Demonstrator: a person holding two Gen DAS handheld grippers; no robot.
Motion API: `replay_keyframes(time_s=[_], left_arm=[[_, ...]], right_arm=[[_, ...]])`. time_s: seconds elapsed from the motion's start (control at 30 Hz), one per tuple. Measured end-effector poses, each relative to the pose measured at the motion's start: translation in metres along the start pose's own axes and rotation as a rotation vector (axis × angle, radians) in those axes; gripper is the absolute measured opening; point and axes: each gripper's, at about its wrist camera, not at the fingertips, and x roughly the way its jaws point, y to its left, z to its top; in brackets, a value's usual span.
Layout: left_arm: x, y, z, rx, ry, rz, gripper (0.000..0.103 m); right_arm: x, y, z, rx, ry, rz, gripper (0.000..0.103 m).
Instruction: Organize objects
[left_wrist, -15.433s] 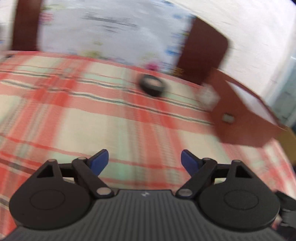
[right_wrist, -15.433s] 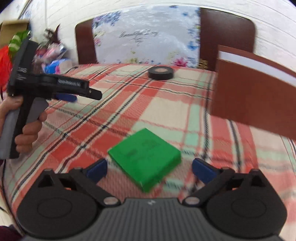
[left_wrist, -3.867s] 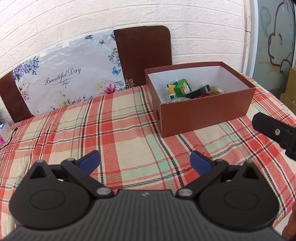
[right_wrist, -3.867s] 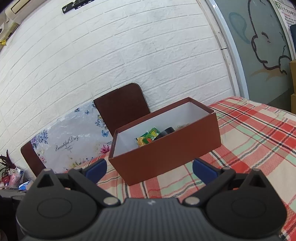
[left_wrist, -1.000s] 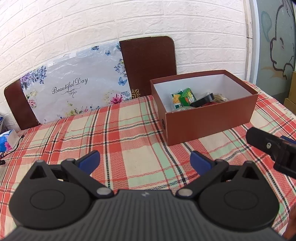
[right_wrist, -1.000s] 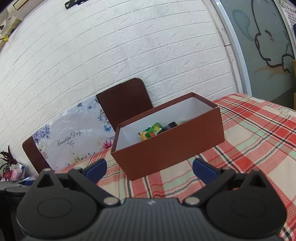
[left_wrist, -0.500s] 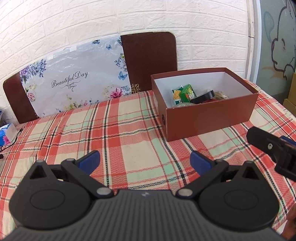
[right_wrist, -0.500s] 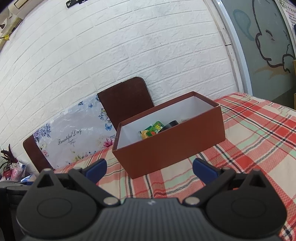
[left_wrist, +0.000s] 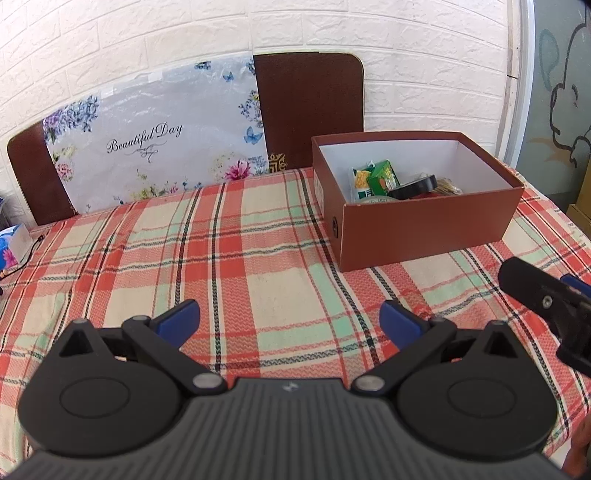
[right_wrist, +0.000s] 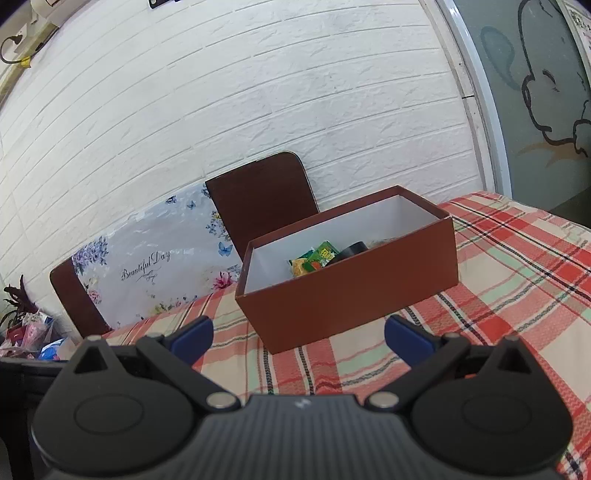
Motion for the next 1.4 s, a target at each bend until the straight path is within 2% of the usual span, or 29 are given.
replay_keyframes(time_s=[0.53,1.4], left_arm=[[0.0,0.021,-0.003,-0.055,0.015,-0.015,0.103],[0.009,0.013,-0.012,-0.023,0.063,-0.022,0.103]], right_arm=[[0.0,0.019,-0.003,-0.047,0.017,0.002,0.103],[0.0,0.009,-0.008,-0.025,0.021,0.001,0.103]])
